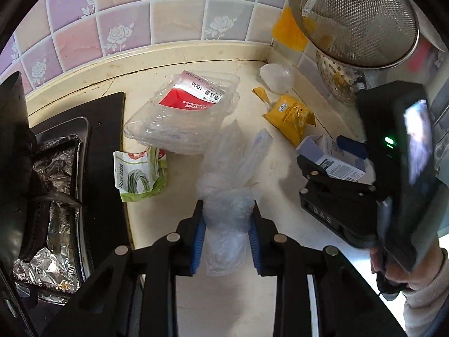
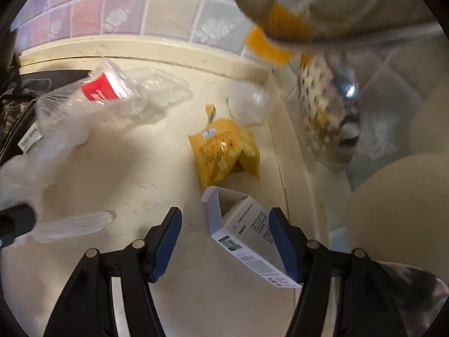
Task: Collect trash
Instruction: 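Grasp the clear plastic wrapper with the left tool while the right tool grasps the white milk carton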
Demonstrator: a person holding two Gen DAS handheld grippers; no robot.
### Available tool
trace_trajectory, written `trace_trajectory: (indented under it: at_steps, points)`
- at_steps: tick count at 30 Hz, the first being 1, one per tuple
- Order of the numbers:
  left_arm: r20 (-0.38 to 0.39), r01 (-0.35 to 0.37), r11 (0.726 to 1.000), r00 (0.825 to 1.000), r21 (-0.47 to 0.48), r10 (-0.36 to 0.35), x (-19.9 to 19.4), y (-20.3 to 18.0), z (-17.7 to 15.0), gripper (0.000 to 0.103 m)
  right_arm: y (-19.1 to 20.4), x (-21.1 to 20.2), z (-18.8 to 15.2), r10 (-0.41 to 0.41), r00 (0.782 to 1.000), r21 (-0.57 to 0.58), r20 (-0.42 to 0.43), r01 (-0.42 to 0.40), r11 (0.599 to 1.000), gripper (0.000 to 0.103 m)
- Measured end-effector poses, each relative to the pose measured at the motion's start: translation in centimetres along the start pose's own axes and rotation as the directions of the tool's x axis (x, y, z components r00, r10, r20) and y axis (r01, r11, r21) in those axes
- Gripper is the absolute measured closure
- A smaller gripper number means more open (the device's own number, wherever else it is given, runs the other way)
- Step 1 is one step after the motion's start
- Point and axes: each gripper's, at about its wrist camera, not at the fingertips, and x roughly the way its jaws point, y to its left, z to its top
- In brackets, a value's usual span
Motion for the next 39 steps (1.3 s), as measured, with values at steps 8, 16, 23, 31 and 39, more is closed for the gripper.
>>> trace_trajectory:
  at_steps: [8, 16, 23, 31, 39]
  points:
    - [-0.011, -0.001, 1.0, 1.0, -0.011, 0.001, 0.0, 0.3, 0.0, 0.077, 0.4, 1.1, 0.7, -0.067, 0.997, -0.011, -0.031, 0.067, 0.998, 0.037]
    - [-0.011, 0.011, 1.0, 1.0, -0.019, -0.011, -0.4, 0.5, -0.1, 0.077, -1.0, 2.1, 1.0, 0.024, 0.989, 0.109, -0.143, -0.009, 0.994, 0.036]
    - [-0.017, 0.034, 0.999, 0.999, -0.029, -0.034, -1.4, 0.7, -1.1, 0.076, -2.8, 1.3, -1.9, 0.259, 0.931, 0.373, -0.256, -0.152, 0.915, 0.035]
    - [-0.019, 0.07, 0.997, 0.997, -0.017, -0.071, -2.9, 0.6, -3.1, 0.076, -2.0, -2.4, -5.6, 0.298, 0.925, 0.363, -0.235, -0.201, 0.91, 0.036]
    - [-0.025, 0.096, 0.995, 0.995, -0.01, -0.096, -4.1, 0.8, -4.5, 0.076, -1.5, -5.4, -8.3, 0.359, 0.915, 0.363, -0.182, -0.277, 0.89, 0.036]
